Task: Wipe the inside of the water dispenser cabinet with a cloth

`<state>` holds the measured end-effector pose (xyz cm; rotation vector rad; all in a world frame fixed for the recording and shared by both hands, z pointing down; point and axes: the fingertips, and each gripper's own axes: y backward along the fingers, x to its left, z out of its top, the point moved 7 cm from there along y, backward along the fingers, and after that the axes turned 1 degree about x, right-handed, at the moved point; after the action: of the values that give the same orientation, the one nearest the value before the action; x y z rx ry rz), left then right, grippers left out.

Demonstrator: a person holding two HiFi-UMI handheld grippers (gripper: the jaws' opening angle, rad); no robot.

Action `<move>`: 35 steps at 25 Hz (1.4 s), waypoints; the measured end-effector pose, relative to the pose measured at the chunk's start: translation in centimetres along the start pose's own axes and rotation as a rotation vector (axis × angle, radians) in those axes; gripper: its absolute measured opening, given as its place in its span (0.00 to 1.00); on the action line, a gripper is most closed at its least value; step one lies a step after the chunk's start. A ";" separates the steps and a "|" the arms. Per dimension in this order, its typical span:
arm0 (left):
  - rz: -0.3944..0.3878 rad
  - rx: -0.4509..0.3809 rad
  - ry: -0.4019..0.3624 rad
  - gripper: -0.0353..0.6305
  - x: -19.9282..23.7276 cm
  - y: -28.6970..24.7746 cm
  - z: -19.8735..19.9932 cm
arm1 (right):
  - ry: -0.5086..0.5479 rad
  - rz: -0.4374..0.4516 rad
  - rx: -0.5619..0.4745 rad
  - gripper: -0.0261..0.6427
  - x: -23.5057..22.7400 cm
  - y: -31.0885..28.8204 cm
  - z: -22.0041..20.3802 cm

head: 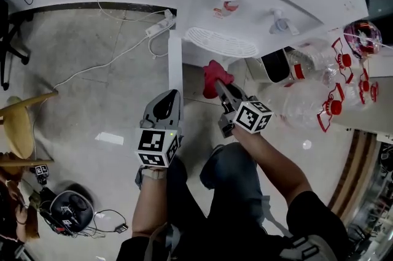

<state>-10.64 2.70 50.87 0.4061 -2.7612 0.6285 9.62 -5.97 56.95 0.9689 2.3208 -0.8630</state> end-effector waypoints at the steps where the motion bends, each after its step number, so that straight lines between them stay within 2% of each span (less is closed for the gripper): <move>1: 0.004 -0.007 -0.004 0.06 -0.4 0.7 0.5 | 0.018 0.009 0.003 0.11 1.3 0.8 0.5; 7: 0.005 -0.006 -0.061 0.06 -2.3 5.5 5.2 | 0.146 0.056 0.026 0.11 9.5 5.7 4.8; 9: -0.016 -0.009 -0.049 0.06 -3.0 7.1 7.4 | 0.197 0.078 0.031 0.11 12.5 7.2 7.0; 12: -0.035 -0.021 -0.032 0.06 -4.6 9.6 11.4 | 0.296 0.111 0.037 0.11 17.2 9.4 10.3; 16: -0.020 -0.043 -0.062 0.06 -6.8 12.9 17.0 | 0.438 0.154 0.052 0.11 23.5 12.0 14.6; 23: -0.014 -0.056 -0.081 0.06 -9.9 18.3 26.5 | 0.592 0.202 0.051 0.11 32.2 15.9 22.3; 27: -0.009 -0.060 -0.090 0.06 -11.7 21.0 31.8 | 0.655 0.225 0.059 0.11 36.5 17.9 26.8; 35: 0.000 -0.079 -0.112 0.06 -15.1 26.5 40.3 | 0.713 0.259 0.038 0.11 44.2 21.6 34.2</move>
<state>-13.74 10.49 1.05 0.4361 -2.8811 0.5093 3.98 1.77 -2.17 1.7727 2.6423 -0.5003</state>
